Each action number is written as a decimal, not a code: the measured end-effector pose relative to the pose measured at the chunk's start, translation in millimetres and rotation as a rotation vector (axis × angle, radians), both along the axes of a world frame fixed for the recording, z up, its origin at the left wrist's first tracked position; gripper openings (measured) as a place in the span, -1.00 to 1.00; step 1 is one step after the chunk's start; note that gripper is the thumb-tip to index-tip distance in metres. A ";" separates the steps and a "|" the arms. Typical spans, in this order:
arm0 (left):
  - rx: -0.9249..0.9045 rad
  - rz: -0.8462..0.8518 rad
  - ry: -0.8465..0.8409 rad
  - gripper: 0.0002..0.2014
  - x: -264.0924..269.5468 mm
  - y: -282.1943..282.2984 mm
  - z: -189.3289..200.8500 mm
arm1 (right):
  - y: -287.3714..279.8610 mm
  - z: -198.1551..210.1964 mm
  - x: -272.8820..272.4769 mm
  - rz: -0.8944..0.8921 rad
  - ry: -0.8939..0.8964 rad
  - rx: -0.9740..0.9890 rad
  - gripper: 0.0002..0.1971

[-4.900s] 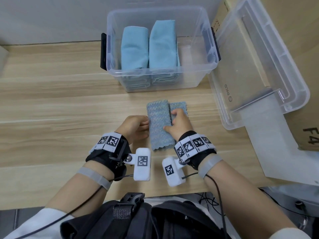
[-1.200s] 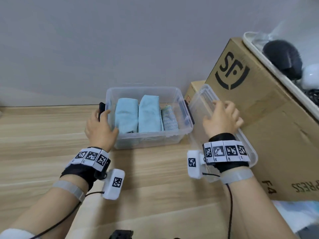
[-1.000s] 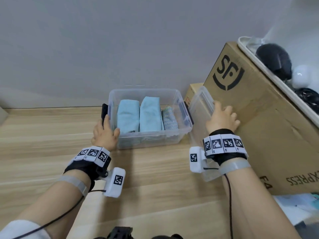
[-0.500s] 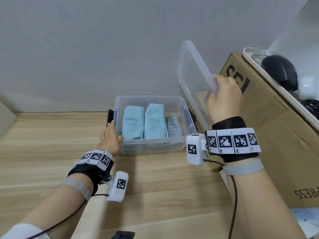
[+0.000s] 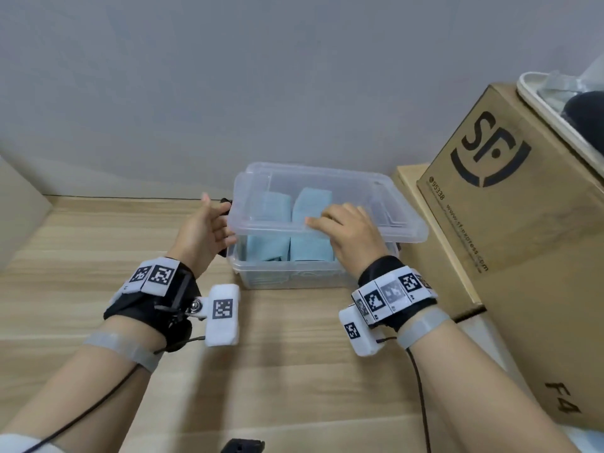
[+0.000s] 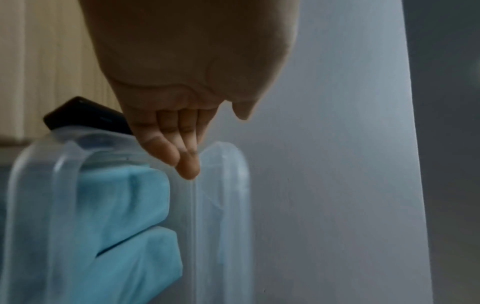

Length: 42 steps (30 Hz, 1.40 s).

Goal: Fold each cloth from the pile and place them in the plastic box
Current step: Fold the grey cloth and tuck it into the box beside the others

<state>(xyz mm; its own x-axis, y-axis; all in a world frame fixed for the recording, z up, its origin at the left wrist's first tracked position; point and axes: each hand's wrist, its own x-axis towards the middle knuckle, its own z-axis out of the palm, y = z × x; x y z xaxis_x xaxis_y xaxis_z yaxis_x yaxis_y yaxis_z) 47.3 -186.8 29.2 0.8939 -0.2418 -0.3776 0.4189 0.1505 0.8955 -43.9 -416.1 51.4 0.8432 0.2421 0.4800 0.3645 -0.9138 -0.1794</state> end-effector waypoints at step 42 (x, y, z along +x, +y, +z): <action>0.743 0.319 -0.232 -0.49 4.5 -33.8 -49.7 | -76.2 -60.4 13.0 -1.010 0.436 0.779 -0.22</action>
